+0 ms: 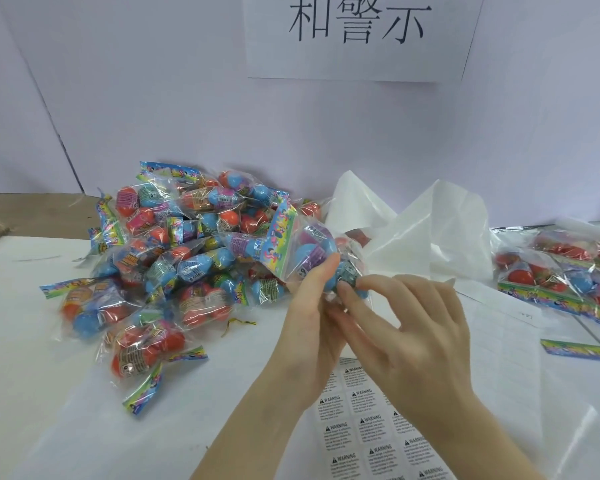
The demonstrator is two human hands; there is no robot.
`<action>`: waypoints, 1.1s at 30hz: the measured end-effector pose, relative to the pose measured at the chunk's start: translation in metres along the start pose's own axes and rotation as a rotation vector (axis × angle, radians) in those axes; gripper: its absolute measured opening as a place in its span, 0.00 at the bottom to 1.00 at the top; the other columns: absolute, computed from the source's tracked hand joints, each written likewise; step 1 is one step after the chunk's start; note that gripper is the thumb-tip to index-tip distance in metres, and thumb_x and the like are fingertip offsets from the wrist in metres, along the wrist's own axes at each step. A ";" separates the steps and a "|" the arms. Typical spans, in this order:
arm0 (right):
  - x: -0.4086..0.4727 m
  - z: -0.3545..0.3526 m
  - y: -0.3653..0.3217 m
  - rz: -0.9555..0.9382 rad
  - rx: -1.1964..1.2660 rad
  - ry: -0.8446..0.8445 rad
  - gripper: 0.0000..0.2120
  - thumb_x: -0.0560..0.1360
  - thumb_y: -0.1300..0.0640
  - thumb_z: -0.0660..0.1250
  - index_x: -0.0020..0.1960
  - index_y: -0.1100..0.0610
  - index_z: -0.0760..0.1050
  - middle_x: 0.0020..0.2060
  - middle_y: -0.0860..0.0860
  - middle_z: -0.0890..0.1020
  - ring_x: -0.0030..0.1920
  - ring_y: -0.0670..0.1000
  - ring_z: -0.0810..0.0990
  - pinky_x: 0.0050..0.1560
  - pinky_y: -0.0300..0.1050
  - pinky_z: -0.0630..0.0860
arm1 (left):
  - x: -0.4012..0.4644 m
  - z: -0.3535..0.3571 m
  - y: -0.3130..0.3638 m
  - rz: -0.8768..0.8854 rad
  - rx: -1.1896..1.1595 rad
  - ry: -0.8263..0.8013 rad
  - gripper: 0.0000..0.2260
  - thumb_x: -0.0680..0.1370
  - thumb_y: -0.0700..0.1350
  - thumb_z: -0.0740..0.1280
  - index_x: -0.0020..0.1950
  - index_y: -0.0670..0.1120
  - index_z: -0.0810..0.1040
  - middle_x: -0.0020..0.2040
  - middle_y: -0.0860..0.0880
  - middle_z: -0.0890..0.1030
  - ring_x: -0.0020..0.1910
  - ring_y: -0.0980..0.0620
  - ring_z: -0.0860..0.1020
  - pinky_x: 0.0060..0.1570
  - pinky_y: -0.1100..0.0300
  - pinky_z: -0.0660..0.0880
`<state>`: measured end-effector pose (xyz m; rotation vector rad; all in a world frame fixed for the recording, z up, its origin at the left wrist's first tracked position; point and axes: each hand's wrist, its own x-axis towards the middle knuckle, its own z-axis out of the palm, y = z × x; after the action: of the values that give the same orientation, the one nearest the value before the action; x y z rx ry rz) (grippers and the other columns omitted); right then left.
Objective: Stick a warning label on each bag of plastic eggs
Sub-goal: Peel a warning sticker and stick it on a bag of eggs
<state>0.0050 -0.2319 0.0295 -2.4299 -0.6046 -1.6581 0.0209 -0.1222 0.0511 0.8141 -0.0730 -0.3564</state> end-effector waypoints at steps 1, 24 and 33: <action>0.000 0.000 0.000 0.008 -0.010 0.014 0.07 0.75 0.55 0.69 0.46 0.58 0.84 0.42 0.53 0.84 0.37 0.56 0.81 0.41 0.47 0.69 | 0.000 0.000 -0.001 0.014 -0.007 -0.014 0.15 0.67 0.53 0.67 0.46 0.43 0.77 0.39 0.48 0.77 0.37 0.55 0.76 0.39 0.66 0.76; 0.026 -0.022 0.007 1.112 1.154 -0.023 0.06 0.64 0.53 0.68 0.36 0.49 0.84 0.31 0.47 0.84 0.31 0.43 0.79 0.35 0.32 0.75 | 0.002 -0.010 0.013 0.205 0.461 0.044 0.12 0.58 0.45 0.79 0.39 0.50 0.84 0.36 0.53 0.83 0.34 0.59 0.79 0.31 0.68 0.74; 0.027 -0.023 0.006 1.097 1.205 -0.204 0.13 0.56 0.45 0.71 0.39 0.47 0.85 0.35 0.48 0.85 0.34 0.41 0.80 0.35 0.33 0.75 | 0.001 -0.008 0.017 0.229 0.473 0.067 0.11 0.57 0.40 0.76 0.38 0.48 0.82 0.35 0.52 0.84 0.34 0.56 0.82 0.30 0.67 0.75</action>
<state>-0.0044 -0.2386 0.0635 -1.4548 -0.0978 -0.3521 0.0279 -0.1062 0.0577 1.2711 -0.1914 -0.0919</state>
